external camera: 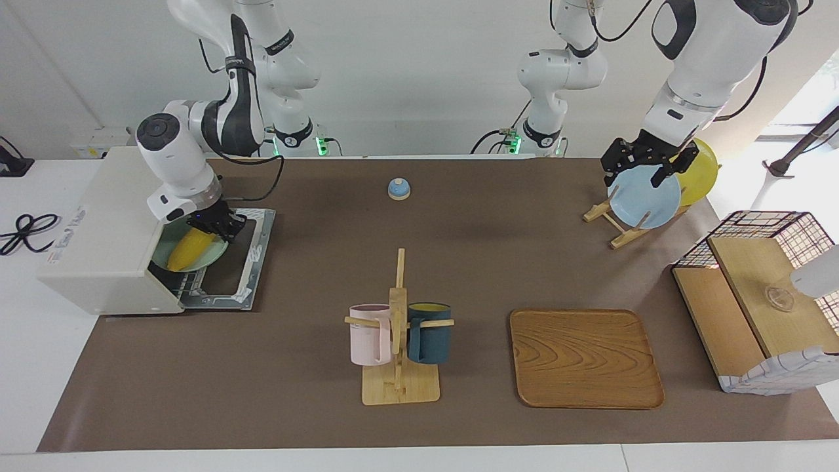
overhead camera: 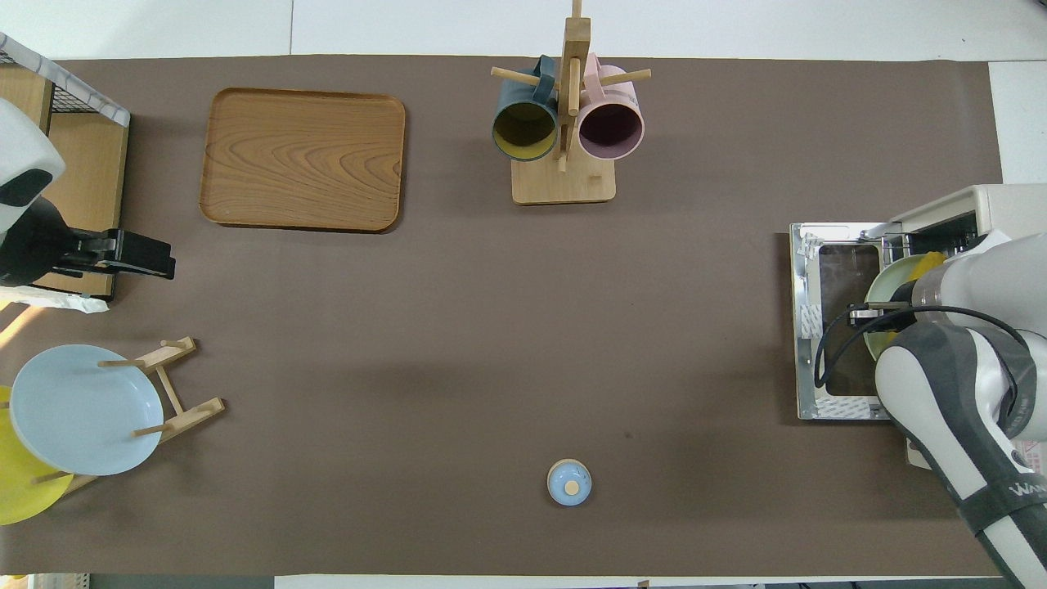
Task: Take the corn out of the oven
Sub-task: 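Pull the green plate out of the oven with the right gripper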
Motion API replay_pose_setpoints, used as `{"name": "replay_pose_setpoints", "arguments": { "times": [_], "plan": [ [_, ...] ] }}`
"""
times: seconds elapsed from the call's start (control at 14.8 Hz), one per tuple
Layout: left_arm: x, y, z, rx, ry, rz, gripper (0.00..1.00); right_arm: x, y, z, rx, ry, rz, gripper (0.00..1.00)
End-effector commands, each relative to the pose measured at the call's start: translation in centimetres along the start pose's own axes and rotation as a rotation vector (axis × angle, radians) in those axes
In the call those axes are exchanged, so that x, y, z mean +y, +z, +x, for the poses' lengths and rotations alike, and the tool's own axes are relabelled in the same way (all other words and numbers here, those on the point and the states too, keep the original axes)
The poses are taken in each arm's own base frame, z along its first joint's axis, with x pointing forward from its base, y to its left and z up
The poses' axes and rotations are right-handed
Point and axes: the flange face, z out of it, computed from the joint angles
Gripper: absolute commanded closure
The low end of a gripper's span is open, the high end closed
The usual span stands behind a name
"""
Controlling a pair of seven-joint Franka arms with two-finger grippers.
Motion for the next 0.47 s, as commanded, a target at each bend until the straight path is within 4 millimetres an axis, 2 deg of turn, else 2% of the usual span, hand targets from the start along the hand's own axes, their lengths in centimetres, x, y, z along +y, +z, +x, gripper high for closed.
{"name": "replay_pose_setpoints", "arguments": {
  "times": [0.0, 0.41],
  "plan": [
    [-0.1, -0.2, -0.4, 0.011, -0.003, -0.001, 0.0, -1.5, -0.2, -0.4, -0.04, -0.065, -0.039, 1.0],
    [-0.2, -0.3, -0.4, 0.012, -0.004, -0.004, 0.0, -9.9, -4.1, 0.9, -0.072, -0.136, -0.161, 1.0]
  ]
}}
